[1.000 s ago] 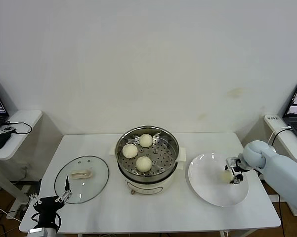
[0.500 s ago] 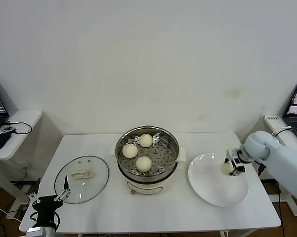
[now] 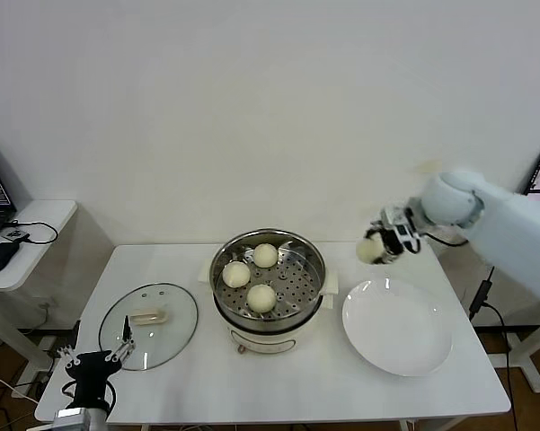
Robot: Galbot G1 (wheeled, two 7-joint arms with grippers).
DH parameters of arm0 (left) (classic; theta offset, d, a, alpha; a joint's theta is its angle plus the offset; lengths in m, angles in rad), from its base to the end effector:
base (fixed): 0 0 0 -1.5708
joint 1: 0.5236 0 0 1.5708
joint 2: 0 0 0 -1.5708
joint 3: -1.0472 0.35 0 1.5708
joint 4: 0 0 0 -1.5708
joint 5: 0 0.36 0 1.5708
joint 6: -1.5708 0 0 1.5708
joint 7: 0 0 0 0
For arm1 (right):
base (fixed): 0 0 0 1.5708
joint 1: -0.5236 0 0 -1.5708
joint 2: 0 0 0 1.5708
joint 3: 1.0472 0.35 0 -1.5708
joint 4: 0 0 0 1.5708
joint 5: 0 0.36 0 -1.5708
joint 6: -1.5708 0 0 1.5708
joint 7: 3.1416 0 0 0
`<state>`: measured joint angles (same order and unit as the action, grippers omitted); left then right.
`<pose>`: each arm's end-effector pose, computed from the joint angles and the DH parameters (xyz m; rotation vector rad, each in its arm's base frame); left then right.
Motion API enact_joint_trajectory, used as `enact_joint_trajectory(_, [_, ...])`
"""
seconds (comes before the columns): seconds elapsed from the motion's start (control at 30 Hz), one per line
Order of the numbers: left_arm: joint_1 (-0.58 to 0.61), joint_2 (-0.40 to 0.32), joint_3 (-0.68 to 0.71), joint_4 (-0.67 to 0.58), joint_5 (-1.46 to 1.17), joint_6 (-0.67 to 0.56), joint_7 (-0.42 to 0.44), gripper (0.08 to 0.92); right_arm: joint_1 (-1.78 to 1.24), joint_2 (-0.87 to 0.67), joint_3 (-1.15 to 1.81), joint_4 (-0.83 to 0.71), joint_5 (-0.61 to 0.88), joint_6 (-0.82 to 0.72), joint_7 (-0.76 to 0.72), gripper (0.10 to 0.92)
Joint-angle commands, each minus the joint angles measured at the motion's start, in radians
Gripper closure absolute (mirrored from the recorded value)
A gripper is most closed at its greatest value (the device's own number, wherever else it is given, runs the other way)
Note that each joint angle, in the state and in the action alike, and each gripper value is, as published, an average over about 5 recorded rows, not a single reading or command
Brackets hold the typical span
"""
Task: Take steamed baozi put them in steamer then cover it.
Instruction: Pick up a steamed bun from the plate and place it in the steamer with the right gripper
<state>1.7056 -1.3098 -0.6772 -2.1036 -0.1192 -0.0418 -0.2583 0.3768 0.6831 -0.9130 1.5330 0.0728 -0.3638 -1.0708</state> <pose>0.1511 0.0890 -0.3055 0.3713 -3.0658 -0.2922 0.5076 -0.0570 -0.0264 1.3156 -1.5824 1.5977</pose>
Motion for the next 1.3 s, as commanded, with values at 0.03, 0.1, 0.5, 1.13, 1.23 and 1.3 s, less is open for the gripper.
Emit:
enact_joint_trajectory(0.03, [-0.002,-0.001,0.0,-0.004,-0.002,0.001,0.001,0.177,0.259,0.203,-0.227,0.061,0.38,-0.211,0.131,0.406])
enact_joint_trajectory(0.1, [0.001,0.001,-0.004,-0.005,-0.005,0.0,0.0,0.177,0.24,0.243,-0.238,0.046,0.416,-0.246,0.166,0.404])
enact_joint_trajectory(0.5, [0.008,0.005,-0.021,-0.006,-0.006,-0.006,-0.002,0.177,0.084,0.372,-0.274,-0.051,0.404,-0.362,0.316,0.402])
enact_joint_trajectory(1.13, [0.003,0.009,-0.025,-0.006,-0.004,-0.007,-0.002,0.177,-0.037,0.372,-0.241,-0.144,0.273,-0.362,0.331,0.406])
enact_joint_trajectory(1.23, [0.002,0.008,-0.024,-0.006,-0.004,-0.006,-0.003,0.177,-0.04,0.367,-0.236,-0.144,0.271,-0.362,0.332,0.402])
enact_joint_trajectory(1.3, [0.002,0.007,-0.024,-0.007,-0.003,-0.006,-0.003,0.177,-0.04,0.361,-0.233,-0.139,0.275,-0.362,0.332,0.386])
